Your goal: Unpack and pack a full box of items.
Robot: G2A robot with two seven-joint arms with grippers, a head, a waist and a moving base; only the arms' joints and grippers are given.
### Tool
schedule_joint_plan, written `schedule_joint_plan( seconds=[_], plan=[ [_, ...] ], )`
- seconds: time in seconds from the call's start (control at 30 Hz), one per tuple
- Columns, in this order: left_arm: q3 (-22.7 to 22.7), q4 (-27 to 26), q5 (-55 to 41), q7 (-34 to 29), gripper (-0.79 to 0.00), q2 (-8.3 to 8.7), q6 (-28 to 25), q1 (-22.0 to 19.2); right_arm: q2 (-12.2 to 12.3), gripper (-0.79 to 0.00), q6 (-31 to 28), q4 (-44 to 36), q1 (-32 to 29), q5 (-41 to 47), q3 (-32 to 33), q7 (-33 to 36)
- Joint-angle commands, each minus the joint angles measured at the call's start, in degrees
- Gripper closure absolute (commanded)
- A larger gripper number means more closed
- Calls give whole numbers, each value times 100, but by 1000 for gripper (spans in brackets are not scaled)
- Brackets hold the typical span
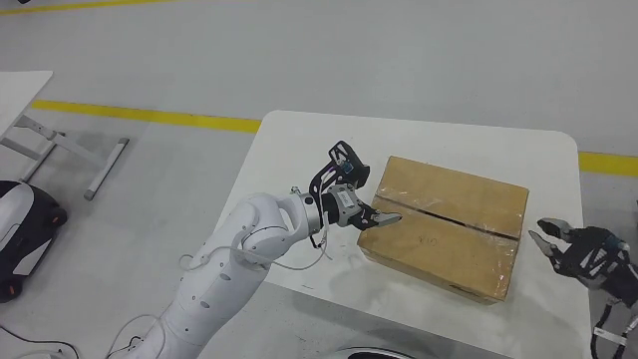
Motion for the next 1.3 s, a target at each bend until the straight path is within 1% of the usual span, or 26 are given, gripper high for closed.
schedule_joint_plan(
  seconds=[0.0, 0.1, 0.13, 0.23, 0.3, 0.43, 0.53, 0.7, 0.83, 1.0, 1.1, 1.27],
  plan=[
    [0, 0, 0, 0, -785, 0, 0, 0, 5, 0, 43, 27, -63, 559, 109, 75],
    [0, 0, 0, 0, -785, 0, 0, 0, 3, 0, 249, 44, -78, 1317, 84, 391],
    [0, 0, 0, 0, -785, 0, 0, 0, -4, 0, 322, 44, -65, 1636, 18, 488],
    [0, 0, 0, 0, -785, 0, 0, 0, -19, 0, 581, 14, 66, 2223, -202, 810],
    [0, 0, 0, 0, -785, 0, 0, 0, -46, 0, 852, 39, 268, 2762, -476, 1069],
    [0, 0, 0, 0, -785, 0, 0, 0, -96, 0, 1078, 88, 788, 3487, -926, 1364],
    [0, 0, 0, 0, -785, 0, 0, 0, -140, 0, 1230, 113, 1265, 3451, -1272, 1543],
    [-137, -6, 76, 416, -785, 5, 198, 127, -279, 0, 1366, 346, 1990, 3149, -2126, 1625],
    [-319, 6, 60, 706, -785, 12, 403, 218, -438, 0, 1398, 763, 2529, 3062, -2836, 1552],
    [-541, 37, -69, 950, -785, 16, 715, 322, -635, 0, 1530, 1279, 3081, 3070, -3453, 1382],
    [-594, 76, -195, 923, -785, 17, 811, 344, -779, 0, 1586, 1657, 3411, 3046, -3902, 1449],
    [-594, 76, -195, 923, -785, 17, 811, 344, -1033, 0, 1614, 2300, 3857, 2887, -4568, 1428]
  ],
)
